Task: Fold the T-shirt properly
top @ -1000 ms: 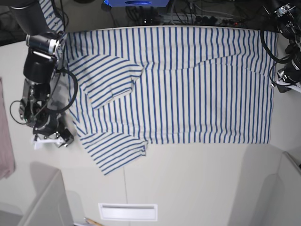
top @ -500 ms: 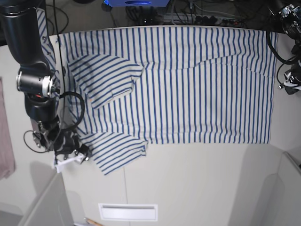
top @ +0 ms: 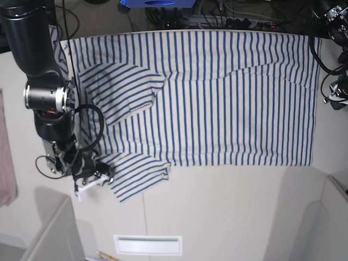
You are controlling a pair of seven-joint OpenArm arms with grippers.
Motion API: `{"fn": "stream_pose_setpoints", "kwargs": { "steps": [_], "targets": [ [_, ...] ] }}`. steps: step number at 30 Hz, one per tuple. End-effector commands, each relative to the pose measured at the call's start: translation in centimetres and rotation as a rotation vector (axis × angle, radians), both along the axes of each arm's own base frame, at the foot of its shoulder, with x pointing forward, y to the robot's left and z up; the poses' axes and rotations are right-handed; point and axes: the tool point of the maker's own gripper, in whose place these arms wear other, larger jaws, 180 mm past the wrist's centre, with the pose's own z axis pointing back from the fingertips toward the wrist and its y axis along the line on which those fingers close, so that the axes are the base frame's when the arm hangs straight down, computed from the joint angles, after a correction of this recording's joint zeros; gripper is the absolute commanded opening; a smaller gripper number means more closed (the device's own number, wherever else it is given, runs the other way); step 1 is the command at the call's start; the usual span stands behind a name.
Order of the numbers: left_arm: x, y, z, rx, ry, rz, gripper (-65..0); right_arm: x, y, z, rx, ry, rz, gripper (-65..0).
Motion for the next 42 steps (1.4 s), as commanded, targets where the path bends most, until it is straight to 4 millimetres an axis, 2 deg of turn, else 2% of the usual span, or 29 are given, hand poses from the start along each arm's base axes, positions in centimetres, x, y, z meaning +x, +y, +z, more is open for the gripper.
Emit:
{"fn": "stream_pose_setpoints", "kwargs": {
  "steps": [1,4,6,9,10,14,15,16,20,23,25,28,31,35,37,42],
  "targets": [
    [0.9,0.1,1.0,0.026,-0.021,-0.028,-65.0,0.4,-0.3,0.7,-0.015,0.008,0.013,-47.1],
    [1.3,0.2,-0.3,0.067,0.042,-0.052,-65.0,0.6,-0.5,0.6,-0.061,-0.010,0.031,-65.0],
    [2.2,0.9,-0.6,0.102,0.063,-0.035,-65.0,0.7,-0.9,0.5,-0.092,-0.016,0.044,-65.0],
    [3.3,3.2,-0.9,0.152,0.096,0.029,-65.0,0.6,-1.0,0.4,-0.108,-0.015,0.053,-65.0],
    [3.8,3.8,-1.0,0.153,0.102,0.050,-58.1,0.6,-1.0,0.4,-0.110,-0.015,0.054,-65.0],
    [7.2,5.2,-0.8,0.089,0.067,0.114,-12.5,0.5,-1.3,0.4,-0.119,-0.012,0.056,-65.0],
    [8.2,5.4,-0.6,0.068,0.052,0.125,-3.3,0.5,-1.3,0.4,-0.119,-0.012,0.056,-65.0],
    [9.2,5.8,-0.4,0.044,0.038,0.137,0.0,0.5,-1.3,0.3,-0.119,-0.010,0.058,-65.0],
    [12.9,6.9,-1.0,0.034,-0.004,0.137,0.0,0.4,-1.4,0.3,-0.120,-0.008,0.058,-65.0],
    [15.0,6.7,-3.4,0.058,0.041,0.087,0.0,0.5,-1.5,0.3,-0.121,-0.009,0.056,-65.0],
    [15.5,7.1,-5.2,0.050,0.075,0.091,0.0,0.5,-1.6,0.4,-0.123,-0.010,0.054,-65.0],
    [16.9,7.2,-6.1,0.057,0.063,0.099,0.0,0.4,-2.4,0.4,-0.131,-0.009,0.045,-65.0],
    [18.6,6.4,-6.1,0.088,0.056,0.039,0.0,0.4,-2.5,0.4,-0.133,-0.009,0.043,-65.0],
    [19.5,5.7,-6.7,0.112,0.064,-0.003,0.0,0.4,-2.5,0.4,-0.133,-0.009,0.043,-65.0],
    [20.2,4.0,-7.6,0.110,0.065,-0.033,0.0,0.4,-2.5,0.4,-0.133,-0.009,0.043,-65.0],
    [20.4,1.0,-10.3,0.096,0.072,-0.073,0.0,0.4,-2.5,0.5,-0.133,-0.011,0.043,-65.0]
  ]
}}
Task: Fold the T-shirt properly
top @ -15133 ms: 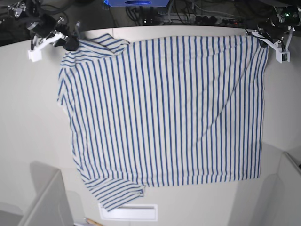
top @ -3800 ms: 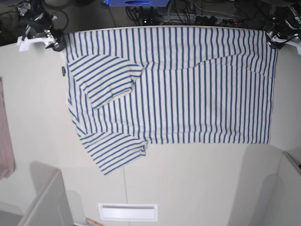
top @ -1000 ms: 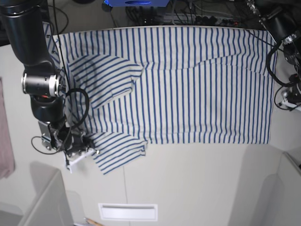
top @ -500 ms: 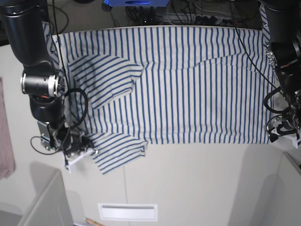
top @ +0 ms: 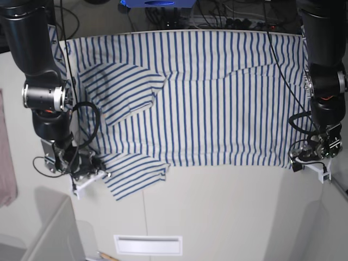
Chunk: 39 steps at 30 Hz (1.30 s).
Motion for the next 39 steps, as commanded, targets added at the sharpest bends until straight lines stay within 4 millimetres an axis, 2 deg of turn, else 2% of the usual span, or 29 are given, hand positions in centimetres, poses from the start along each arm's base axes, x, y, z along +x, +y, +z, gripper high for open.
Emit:
{"fn": "stream_pose_setpoints", "kwargs": {
  "steps": [1,6,9,14,17,20,24,27,31,39],
  "targets": [
    [0.9,-0.2,0.8,-0.006,-0.029,-0.005,0.0,0.8,-0.8,1.0,-0.028,-0.007,-0.001,-65.0],
    [1.6,-1.3,0.7,-0.027,-0.048,-0.008,0.0,0.8,-0.8,0.9,-0.028,-0.007,-0.001,-65.0],
    [2.0,-1.2,1.3,-0.029,-0.061,-0.004,0.0,0.7,-0.8,0.9,-0.028,-0.005,-0.001,-65.0],
    [2.3,0.2,3.5,-0.005,-0.073,-0.015,0.0,0.7,-0.8,0.9,-0.028,-0.005,-0.001,-65.0],
    [2.3,1.5,6.1,-0.048,-0.158,0.029,0.0,0.7,-0.6,0.9,-0.026,-0.005,0.001,-65.0],
    [2.7,1.2,7.6,-0.049,-0.188,0.016,0.0,0.7,-0.6,0.9,-0.026,-0.005,0.001,-65.0],
    [2.9,0.5,6.5,0.019,-0.128,-0.033,0.0,0.8,-0.4,0.9,-0.024,-0.007,0.003,-65.0],
    [3.0,-0.8,4.0,0.007,-0.092,-0.028,0.0,0.8,-0.4,0.9,-0.024,-0.007,0.003,-65.0],
    [2.1,-0.6,1.6,-0.009,-0.069,0.012,0.0,1.5,-0.5,1.7,-0.031,-0.034,0.008,-65.0],
    [2.7,-1.1,1.8,-0.011,-0.096,0.010,0.0,0.9,-0.7,1.1,-0.035,-0.028,0.008,-65.0]
  ]
}}
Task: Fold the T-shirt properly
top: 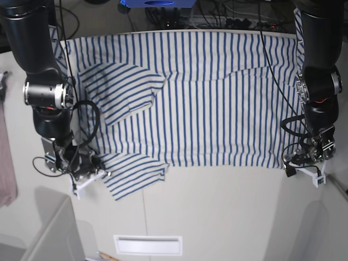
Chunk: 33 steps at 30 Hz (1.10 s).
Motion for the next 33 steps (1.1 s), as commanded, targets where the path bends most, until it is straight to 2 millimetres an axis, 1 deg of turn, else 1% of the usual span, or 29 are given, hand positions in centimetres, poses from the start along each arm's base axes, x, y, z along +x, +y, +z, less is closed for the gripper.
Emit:
{"fn": "stream_pose_setpoints", "kwargs": {
  "steps": [1,2,3,4,8,11,12,15,17,19,21,23,26,27,28,29,33],
  "targets": [
    [1.1,0.6,1.6,0.001,-0.033,0.005,0.0,0.7,-0.7,0.9,-0.020,-0.012,-0.002,-65.0],
    [1.1,0.6,1.6,0.000,-0.033,0.003,0.0,0.7,-0.7,0.9,-0.020,-0.012,-0.002,-65.0],
    [1.0,0.6,1.5,0.000,-0.032,0.002,-1.6,0.8,-0.6,0.9,-0.019,-0.012,-0.001,-65.0],
    [0.9,0.7,1.4,-0.001,-0.031,0.005,-8.2,0.8,-0.6,0.9,-0.019,-0.012,-0.001,-65.0],
    [0.7,0.8,1.3,0.002,-0.032,0.006,-40.2,0.9,-0.5,1.0,-0.018,-0.018,-0.002,-65.0],
    [0.8,0.8,1.5,0.002,-0.035,0.004,-62.4,0.9,-0.5,1.0,-0.017,-0.019,-0.003,-65.0],
    [1.0,0.8,1.7,0.004,-0.041,0.003,-65.0,0.9,-0.5,1.0,-0.016,-0.020,-0.004,-65.0],
    [2.1,0.8,3.1,0.028,-0.077,-0.017,-65.0,1.1,-0.6,1.2,-0.016,-0.033,-0.009,-65.0],
    [2.2,0.8,3.4,0.046,-0.091,-0.030,-65.0,1.3,-0.8,1.3,-0.021,-0.049,-0.016,-65.0],
    [1.9,0.9,3.2,0.055,-0.087,-0.037,-65.0,1.3,-0.8,1.3,-0.023,-0.051,-0.015,-65.0],
    [1.5,0.9,2.8,0.057,-0.080,-0.039,-65.0,1.3,-1.8,1.4,-0.030,-0.054,-0.028,-65.0],
    [1.6,1.0,3.1,0.061,-0.088,-0.039,-65.0,1.3,-1.9,1.5,-0.026,-0.056,-0.031,-65.0],
    [1.5,1.0,3.1,0.052,-0.078,-0.033,-65.0,2.2,-2.0,2.7,-0.036,-0.092,-0.020,-65.0],
    [1.4,1.0,3.0,0.048,-0.066,-0.035,-65.0,1.9,-2.0,2.6,-0.041,-0.091,-0.010,-65.0],
    [1.6,0.9,3.3,0.050,-0.068,-0.039,-65.0,2.1,-1.8,3.1,-0.046,-0.105,0.003,-65.0],
    [1.8,1.0,3.9,0.059,-0.080,-0.044,-65.0,2.2,-2.1,3.5,-0.056,-0.115,0.010,-65.0],
    [1.6,0.7,4.7,0.093,-0.088,-0.080,-65.0,1.6,-1.8,4.1,-0.077,-0.146,0.048,-65.0]
  ]
}}
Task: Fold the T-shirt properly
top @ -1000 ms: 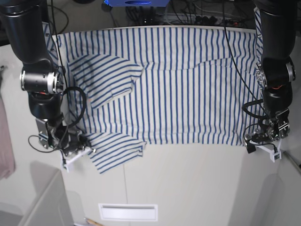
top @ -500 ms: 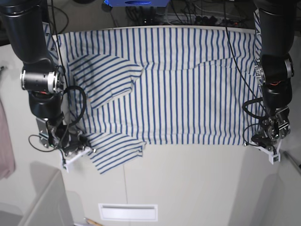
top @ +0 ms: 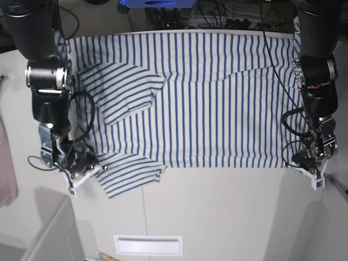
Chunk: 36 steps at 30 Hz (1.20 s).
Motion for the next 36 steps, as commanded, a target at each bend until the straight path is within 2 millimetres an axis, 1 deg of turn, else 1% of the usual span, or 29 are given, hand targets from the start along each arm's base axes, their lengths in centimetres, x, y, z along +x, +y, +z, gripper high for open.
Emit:
{"fn": "stream_pose_setpoints", "kwargs": {
  "steps": [1,5,6,8,10,11,14,15,17,20,22,23,27,29,33,34,36],
  "targets": [
    [1.4,1.1,2.8,0.030,-0.062,0.002,-65.0,2.0,-0.6,2.8,-0.005,-0.080,0.000,-65.0],
    [1.4,0.7,3.7,0.054,-0.074,-0.025,-65.0,1.8,-0.3,3.8,-0.023,-0.131,0.025,-65.0],
    [1.2,0.8,3.6,0.055,-0.076,-0.024,-65.0,1.6,-0.2,3.9,-0.026,-0.131,0.031,-65.0],
    [1.0,1.7,4.4,0.041,-0.112,0.014,-65.0,1.4,0.0,4.4,-0.035,-0.139,0.046,-65.0],
    [0.2,2.4,4.5,0.032,-0.126,0.043,-65.0,1.2,0.3,4.7,-0.041,-0.155,0.057,-65.0],
    [-0.2,2.4,4.3,0.029,-0.112,0.044,-65.0,1.2,0.1,5.0,-0.048,-0.166,0.059,-65.0],
    [-0.5,1.6,4.6,0.021,-0.091,-0.011,-65.0,0.7,0.0,5.3,-0.060,-0.186,0.068,-65.0],
    [-0.9,1.4,4.4,0.027,-0.084,-0.024,-65.0,0.5,0.1,5.4,-0.063,-0.189,0.074,-65.0],
    [-1.2,1.3,4.7,0.045,-0.091,-0.039,-65.0,0.0,0.3,5.4,-0.068,-0.182,0.087,-65.0],
    [-1.1,1.0,5.2,0.058,-0.105,-0.051,-65.0,-0.6,-0.7,6.0,-0.051,-0.196,0.046,-65.0],
    [-1.6,1.0,4.9,0.061,-0.092,-0.054,-65.0,-1.2,-1.4,6.6,-0.046,-0.204,0.024,-65.0],
    [-1.7,0.9,4.8,0.061,-0.082,-0.057,-65.0,-1.4,-1.4,6.7,-0.048,-0.199,0.025,-65.0],
    [-2.1,0.4,5.7,0.089,-0.090,-0.085,-65.0,-2.6,-1.2,6.7,-0.065,-0.187,0.045,-65.0],
    [-2.5,0.0,6.1,0.108,-0.095,-0.101,-65.0,-3.3,-1.0,6.8,-0.073,-0.192,0.056,-65.0],
    [-3.7,-0.5,6.0,0.136,-0.096,-0.129,-65.0,-4.5,-0.7,6.8,-0.086,-0.183,0.077,-65.0],
    [-4.1,-0.3,6.1,0.141,-0.096,-0.125,-65.0,-4.7,-0.6,6.9,-0.089,-0.185,0.080,-65.0],
    [-5.3,1.0,6.1,0.138,-0.100,-0.082,-65.0,-5.2,-0.5,6.8,-0.093,-0.186,0.085,-65.0]
  ]
}}
